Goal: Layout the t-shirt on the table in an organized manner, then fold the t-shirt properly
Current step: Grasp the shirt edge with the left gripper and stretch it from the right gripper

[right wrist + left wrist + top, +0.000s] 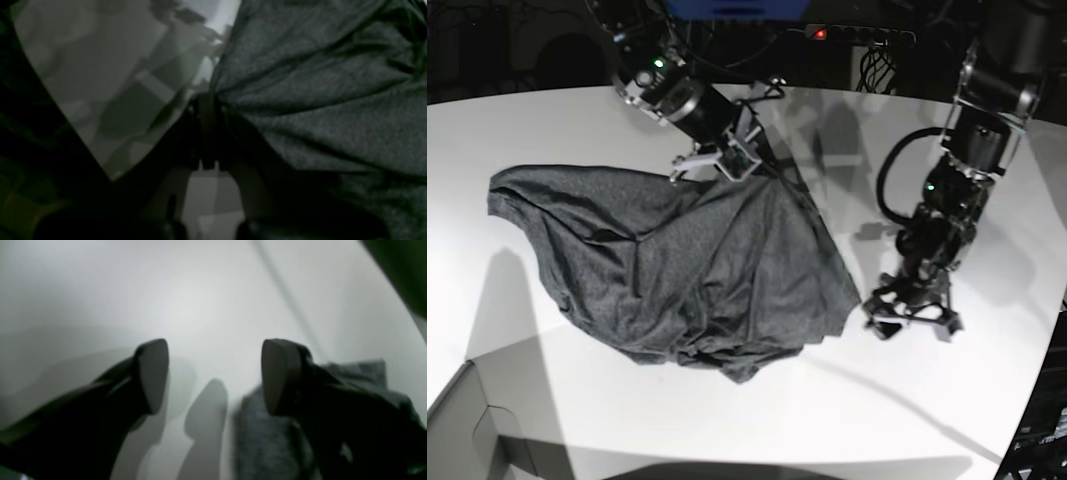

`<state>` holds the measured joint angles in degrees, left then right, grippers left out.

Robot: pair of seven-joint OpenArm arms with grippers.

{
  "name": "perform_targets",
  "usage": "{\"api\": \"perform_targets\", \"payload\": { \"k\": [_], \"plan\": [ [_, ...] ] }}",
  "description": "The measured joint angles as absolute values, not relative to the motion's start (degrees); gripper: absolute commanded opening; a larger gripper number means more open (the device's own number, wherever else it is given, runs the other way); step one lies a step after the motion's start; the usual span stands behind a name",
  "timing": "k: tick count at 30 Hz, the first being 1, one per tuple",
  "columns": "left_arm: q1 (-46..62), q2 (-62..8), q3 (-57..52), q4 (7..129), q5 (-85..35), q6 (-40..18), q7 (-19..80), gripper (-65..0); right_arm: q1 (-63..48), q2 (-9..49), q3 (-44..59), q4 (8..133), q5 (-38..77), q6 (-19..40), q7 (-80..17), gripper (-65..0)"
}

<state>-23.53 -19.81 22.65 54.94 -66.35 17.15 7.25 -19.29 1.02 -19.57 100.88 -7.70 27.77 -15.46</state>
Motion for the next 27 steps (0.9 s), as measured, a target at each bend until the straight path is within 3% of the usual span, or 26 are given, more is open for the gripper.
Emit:
{"api": "perform_targets", "payload": {
  "k": [9, 16, 18, 23, 27],
  "plan": [
    [-23.4, -15.6, 22.7, 54.8, -66.0, 17.1, 10.9, -22.5, -21.2, 1.8, -16.4, 100.9, -7.7, 27.8, -15.4, -65.0],
    [-23.3, -10.9, 22.6, 53.1, -54.9, 16.8, 10.1, -24.6, -22.4, 1.9, -15.7, 101.6, -7.7, 27.8, -15.8, -65.0],
    [-22.7, -10.7, 22.6, 53.3, -54.0, 16.7, 9.8, -32.4, -22.3, 1.9, -15.7, 101.8, -7.7, 27.8, -15.6, -65.0],
    [-22.4, -11.4, 22.6, 53.0, -54.2, 16.7, 12.0, -65.0, -22.3, 2.8, -14.3, 102.1, -7.7, 27.8, -15.7, -65.0],
    [-22.3, -11.7, 22.1, 53.8, -54.7, 16.7, 13.4, -65.0, -22.1, 2.9, -13.3, 102.2, -7.6, 27.8, -15.6, -65.0]
  ]
}}
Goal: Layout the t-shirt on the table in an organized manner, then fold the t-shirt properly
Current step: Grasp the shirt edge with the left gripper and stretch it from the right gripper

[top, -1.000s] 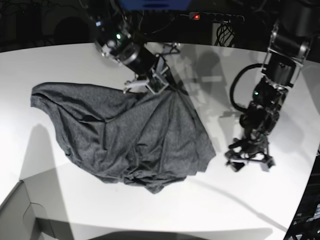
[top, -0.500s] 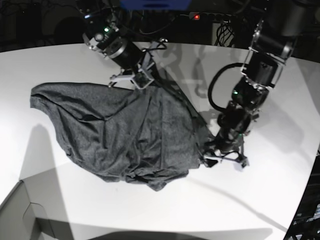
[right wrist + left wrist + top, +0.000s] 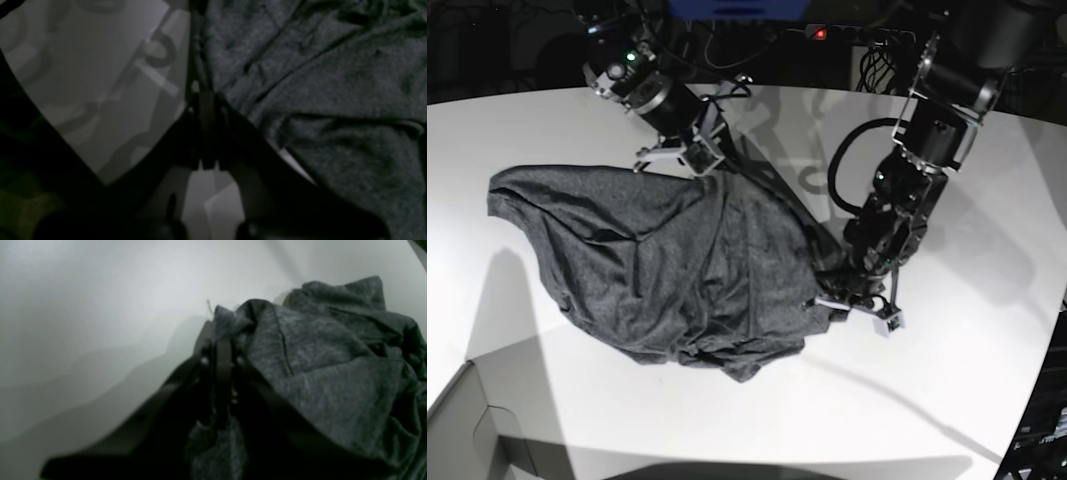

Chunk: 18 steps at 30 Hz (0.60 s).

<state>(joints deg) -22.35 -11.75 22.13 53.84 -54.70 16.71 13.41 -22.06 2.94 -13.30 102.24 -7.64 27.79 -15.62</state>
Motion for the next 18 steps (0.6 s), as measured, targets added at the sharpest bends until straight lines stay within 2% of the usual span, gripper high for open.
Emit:
{"api": "perform_targets", "payload": {
  "k": [3, 11, 18],
  "plan": [
    [-21.4, -13.7, 21.5, 57.9, -55.1, 17.0, 14.6, -65.0, -21.6, 3.0, -12.0, 102.2, -7.7, 27.8, -15.7, -65.0],
    [-22.2, -18.2, 5.5, 73.4, -55.5, 17.1, 15.3, -65.0, -20.3, 2.9, -9.5, 102.4, -7.1, 28.0, -14.3, -65.0],
    [-21.5, -21.1, -1.0, 77.7, -56.1, 16.9, 17.0, -65.0, -20.5, 2.3, -11.0, 105.8, -6.8, 28.0, -13.8, -65.0]
  ]
}}
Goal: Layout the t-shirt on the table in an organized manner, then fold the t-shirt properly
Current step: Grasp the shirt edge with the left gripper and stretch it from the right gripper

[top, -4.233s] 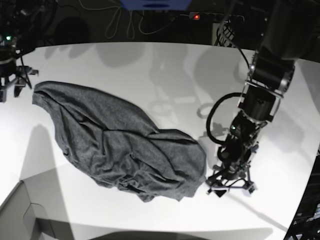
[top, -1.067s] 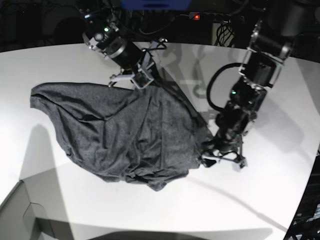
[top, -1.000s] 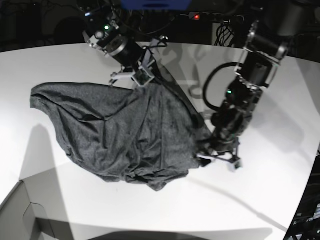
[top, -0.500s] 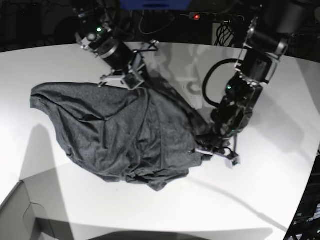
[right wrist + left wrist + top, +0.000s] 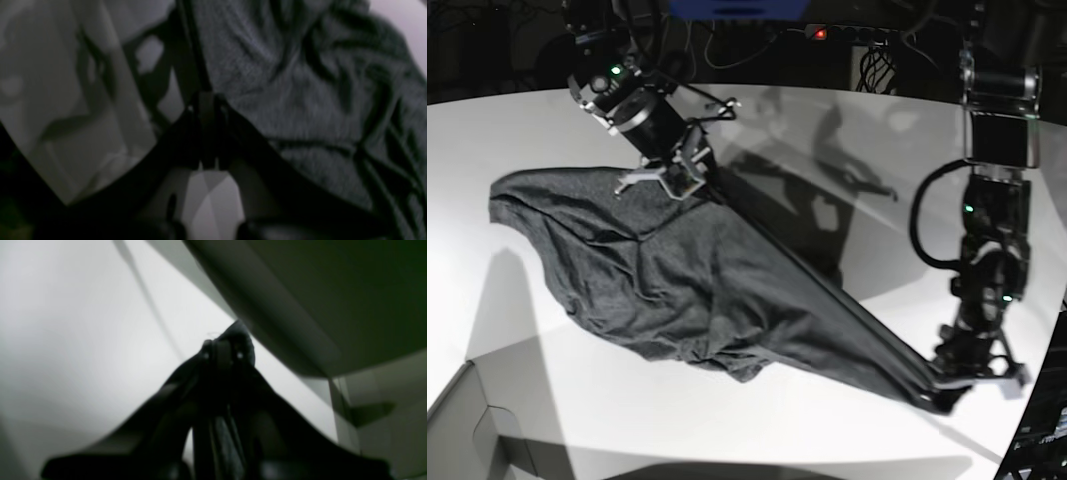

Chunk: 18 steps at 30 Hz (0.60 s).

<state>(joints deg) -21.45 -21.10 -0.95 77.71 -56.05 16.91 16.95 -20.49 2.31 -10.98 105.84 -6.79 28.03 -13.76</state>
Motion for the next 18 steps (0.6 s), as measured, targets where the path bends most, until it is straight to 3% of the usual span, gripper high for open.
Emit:
{"api": "perform_targets", "payload": {
  "k": [5, 10, 18],
  "plan": [
    [-21.5, -21.1, -6.0, 77.8, -56.0, 16.9, 16.5, -65.0, -20.7, -1.3, -12.1, 108.5, -7.0, 34.1, -14.2, -65.0],
    [-24.9, -23.0, -7.2, 77.8, -56.0, 17.2, 17.0, -65.0, -17.5, -3.0, -12.0, 109.3, -7.0, 34.3, -14.8, -65.0],
    [-31.4, -23.8, -7.0, 73.4, -55.1, 17.5, 14.4, -65.0, -5.8, -3.0, -7.7, 109.1, -8.0, 34.7, -26.3, -65.0]
  ]
}}
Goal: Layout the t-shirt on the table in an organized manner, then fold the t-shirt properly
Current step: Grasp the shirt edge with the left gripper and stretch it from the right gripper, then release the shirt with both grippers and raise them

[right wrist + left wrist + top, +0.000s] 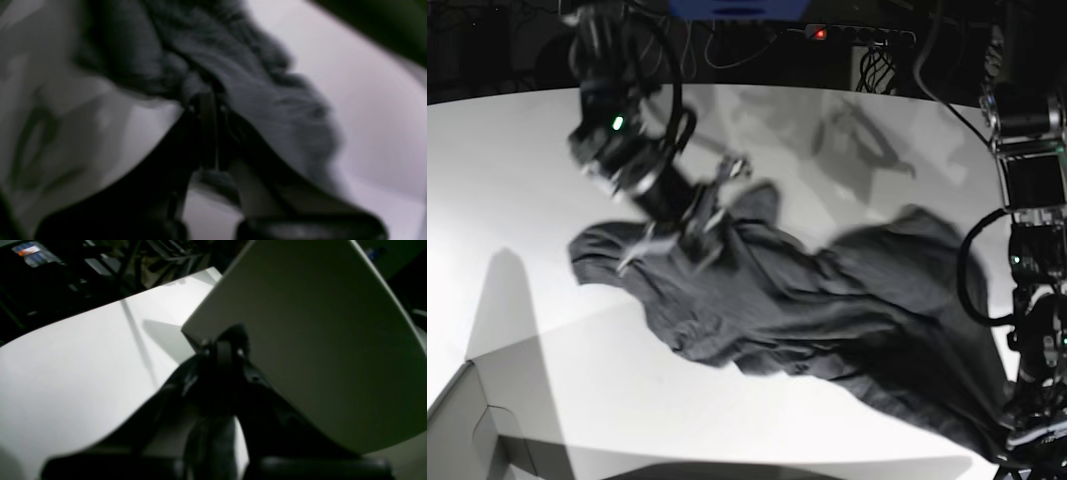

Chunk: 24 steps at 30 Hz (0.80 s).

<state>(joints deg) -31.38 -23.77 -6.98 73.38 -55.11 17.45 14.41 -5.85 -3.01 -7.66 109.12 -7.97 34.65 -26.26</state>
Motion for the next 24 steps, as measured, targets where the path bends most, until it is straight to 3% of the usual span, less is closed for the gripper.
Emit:
{"api": "perform_targets", "payload": {
  "k": [5, 13, 24],
  "plan": [
    [-32.2, -23.2, -4.2, 71.6, -55.2, 17.8, 14.7, -65.0, -0.2, -3.0, -4.8, 108.3, -8.1, 34.5, -30.8, -65.0],
    [-32.5, -23.2, -4.4, 64.3, -54.9, 17.3, 14.2, -64.9, -4.8, -5.9, -8.0, 105.1, -7.1, 34.7, -30.8, -65.0],
    [-34.6, -23.1, -9.5, 47.5, -54.7, 17.4, 13.5, -63.9, -6.9, -3.8, -7.3, 102.2, -7.7, 34.7, -31.0, -65.0]
  ]
}}
